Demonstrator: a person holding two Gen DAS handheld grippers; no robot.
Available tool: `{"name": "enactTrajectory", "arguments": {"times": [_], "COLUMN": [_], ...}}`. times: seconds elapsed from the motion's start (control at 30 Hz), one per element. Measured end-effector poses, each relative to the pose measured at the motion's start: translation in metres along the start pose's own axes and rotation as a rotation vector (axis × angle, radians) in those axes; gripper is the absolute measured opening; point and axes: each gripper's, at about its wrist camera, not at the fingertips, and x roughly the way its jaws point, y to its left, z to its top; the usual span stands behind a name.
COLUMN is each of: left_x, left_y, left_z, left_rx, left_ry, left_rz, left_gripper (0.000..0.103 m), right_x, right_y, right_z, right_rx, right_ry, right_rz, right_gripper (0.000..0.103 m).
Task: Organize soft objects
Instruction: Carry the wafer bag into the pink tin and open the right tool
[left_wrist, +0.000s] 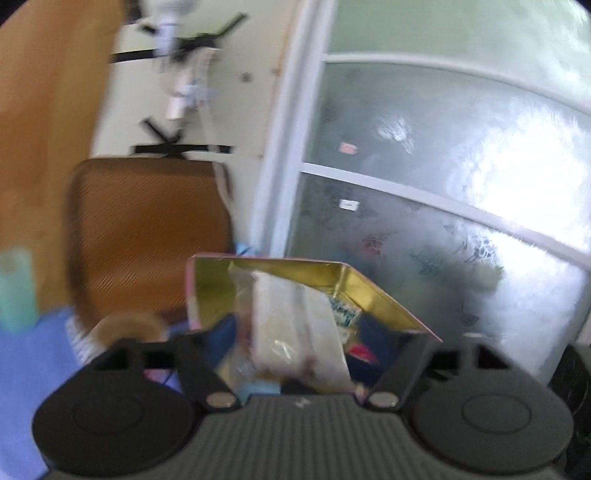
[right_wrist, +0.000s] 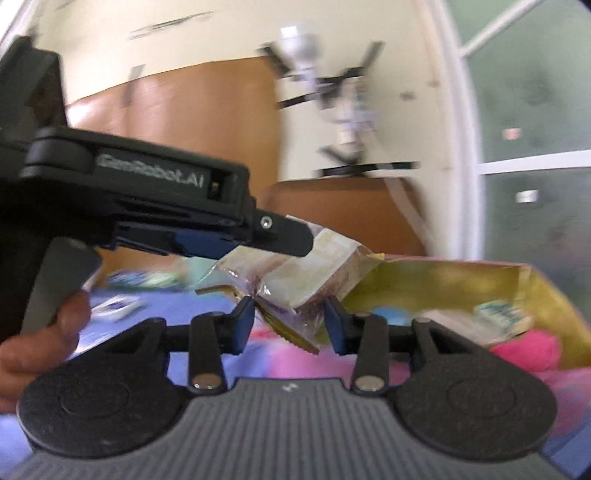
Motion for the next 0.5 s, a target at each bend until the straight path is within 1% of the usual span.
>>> {"name": "enactTrajectory", "arguments": {"times": [0.03, 0.07, 0.1, 0.13, 0.17, 0.2, 0.23, 0.3, 0.37, 0.43, 0.5], "left_x": [0.012, 0.023, 0.03, 0.03, 0.025, 0.017, 0.008, -0.007, -0.027, -0.051, -0.075], "left_y": [-0.007, -0.013, -0.015, -0.015, -0.012, -0.008, -0.004, 0.008, 0.024, 0.044, 0.064], "left_z": [0.0, 0.0, -0.002, -0.006, -0.011, -0.016, -0.02, -0.03, -0.038, -0.048, -0.059], "left_rx": [0.027, 0.051, 0.057, 0.042, 0.019, 0.005, 0.0, -0.026, -0.07, -0.108, -0.141], "left_ry": [0.003, 0.021, 0.048, 0.065, 0.064, 0.045, 0.042, 0.046, 0.05, 0.046, 0.043], "left_rz": [0.028, 0.065, 0.09, 0.086, 0.06, 0.05, 0.062, 0.087, 0.095, 0.135, 0.183], "left_gripper": [0.087, 0.084, 0.078, 0.077, 0.078, 0.08, 0.082, 0.082, 0.082, 0.082, 0.082], "right_x": [0.009, 0.019, 0.027, 0.034, 0.029, 0.024, 0.016, 0.006, 0.0, -0.006, -0.01], "right_y": [-0.009, -0.019, -0.029, -0.041, -0.051, -0.061, -0.066, -0.063, -0.058, -0.049, -0.036], "right_z": [0.003, 0.004, 0.002, 0.002, 0.001, 0.001, -0.001, -0.007, -0.012, -0.013, -0.012], "right_rx": [-0.006, -0.027, -0.044, -0.031, 0.023, 0.079, 0.112, 0.106, 0.125, 0.133, 0.134], "right_ry": [-0.006, -0.006, 0.005, 0.03, 0.035, 0.023, 0.009, -0.004, -0.009, -0.014, -0.022], "right_rz": [-0.049, -0.11, -0.192, -0.267, -0.276, -0.255, -0.244, -0.259, -0.229, -0.205, -0.162], "right_gripper": [0.051, 0.051, 0.051, 0.051, 0.051, 0.051, 0.05, 0.051, 0.05, 0.05, 0.05]}}
